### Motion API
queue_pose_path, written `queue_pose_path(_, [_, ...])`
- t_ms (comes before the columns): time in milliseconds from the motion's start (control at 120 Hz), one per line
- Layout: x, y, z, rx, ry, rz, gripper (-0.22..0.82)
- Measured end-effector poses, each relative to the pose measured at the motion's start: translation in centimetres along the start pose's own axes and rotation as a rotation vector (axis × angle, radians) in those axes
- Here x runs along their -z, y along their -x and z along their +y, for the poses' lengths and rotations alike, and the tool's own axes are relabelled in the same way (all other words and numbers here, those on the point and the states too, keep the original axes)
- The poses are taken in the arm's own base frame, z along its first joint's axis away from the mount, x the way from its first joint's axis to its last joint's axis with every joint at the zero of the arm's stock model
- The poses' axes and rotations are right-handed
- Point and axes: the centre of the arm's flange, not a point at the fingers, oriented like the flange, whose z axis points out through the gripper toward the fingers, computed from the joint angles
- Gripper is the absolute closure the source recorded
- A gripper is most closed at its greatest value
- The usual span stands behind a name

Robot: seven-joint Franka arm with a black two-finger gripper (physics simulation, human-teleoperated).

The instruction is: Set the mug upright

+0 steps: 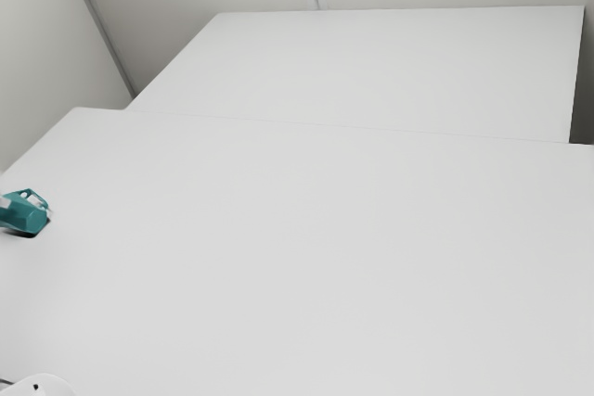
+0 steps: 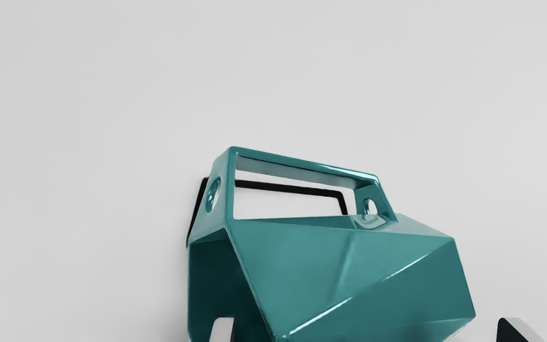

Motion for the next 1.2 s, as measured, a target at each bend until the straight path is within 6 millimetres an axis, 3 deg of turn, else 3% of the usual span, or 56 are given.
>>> queue_pose_path(167, [-0.9,1.6,-0.7,0.017,0.034,0.015,0.0])
queue_pose_path(492, [-1.8,1.2,-0.5,-0.013,0.116,0.046,0.01])
queue_pose_path(800, [-1.6,1.3,0.1,-0.025,0.167,0.065,0.27])
queue_pose_path(1025, [-1.2,1.1,0.5,-0.036,0.192,0.081,0.58])
queue_pose_path(1200, [-0.8,0.5,1.3,-0.051,0.22,0.096,0.71])
